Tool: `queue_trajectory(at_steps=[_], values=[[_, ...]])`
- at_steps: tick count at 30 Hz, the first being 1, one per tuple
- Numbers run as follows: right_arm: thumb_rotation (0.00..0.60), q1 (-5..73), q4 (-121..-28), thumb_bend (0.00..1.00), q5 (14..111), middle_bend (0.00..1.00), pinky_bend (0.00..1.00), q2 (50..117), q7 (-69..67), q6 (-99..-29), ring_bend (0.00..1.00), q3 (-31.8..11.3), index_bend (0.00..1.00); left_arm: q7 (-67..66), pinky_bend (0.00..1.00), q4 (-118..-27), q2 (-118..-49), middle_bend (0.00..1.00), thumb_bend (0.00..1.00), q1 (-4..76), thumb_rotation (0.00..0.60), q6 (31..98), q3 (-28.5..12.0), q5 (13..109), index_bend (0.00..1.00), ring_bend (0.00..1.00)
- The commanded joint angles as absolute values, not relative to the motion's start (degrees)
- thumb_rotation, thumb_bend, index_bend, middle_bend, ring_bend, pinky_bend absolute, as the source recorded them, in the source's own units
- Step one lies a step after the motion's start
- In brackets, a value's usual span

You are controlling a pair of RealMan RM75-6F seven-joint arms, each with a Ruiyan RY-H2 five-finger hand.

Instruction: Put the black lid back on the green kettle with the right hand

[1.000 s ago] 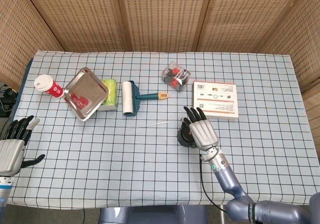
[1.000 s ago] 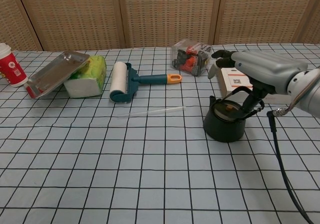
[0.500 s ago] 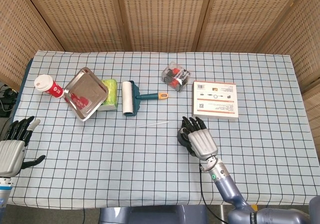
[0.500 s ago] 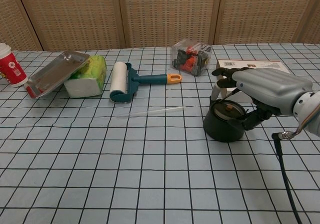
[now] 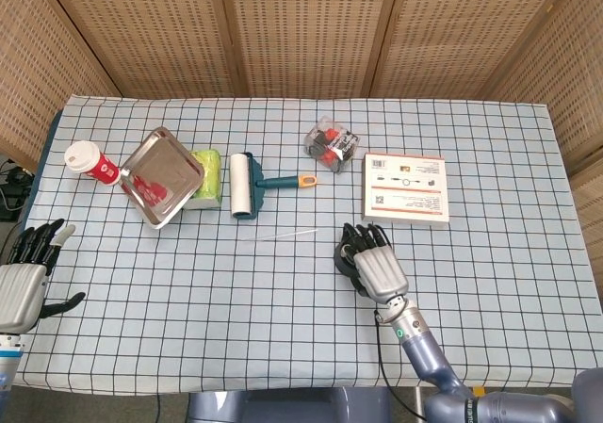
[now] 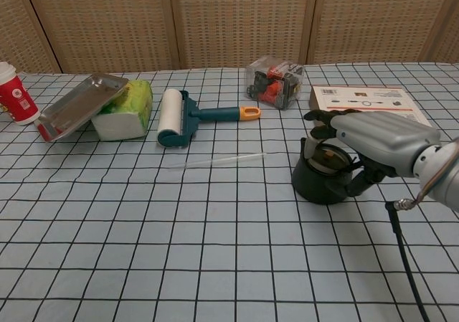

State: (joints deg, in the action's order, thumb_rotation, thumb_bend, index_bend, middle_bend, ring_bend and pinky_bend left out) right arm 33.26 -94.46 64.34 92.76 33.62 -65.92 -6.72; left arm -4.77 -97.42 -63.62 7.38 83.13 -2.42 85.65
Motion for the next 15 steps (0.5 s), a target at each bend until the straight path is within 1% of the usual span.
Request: queue_trajectory(at_steps=[1,15], values=[[0.600,33.1,-94.1,0.55,64.0,0.00,0.00,92.8,33.2,-65.7,0.00,-6.6,0.38,-4.8,0.00,-97.4,-63.6,0.00,0.07,7.4,0.600,83.2,-2.4,85.7,0.00,0.00],[0.600,32.8,-94.1,0.54,64.8,0.00,0.00,92.7,32.3,-65.9,0.00,-6.4,0.38,-5.0,0.00,-97.5,-63.7,0.00,0.07,7.3,0.600,83.5,-2.3,86.0,0.00,0.00]])
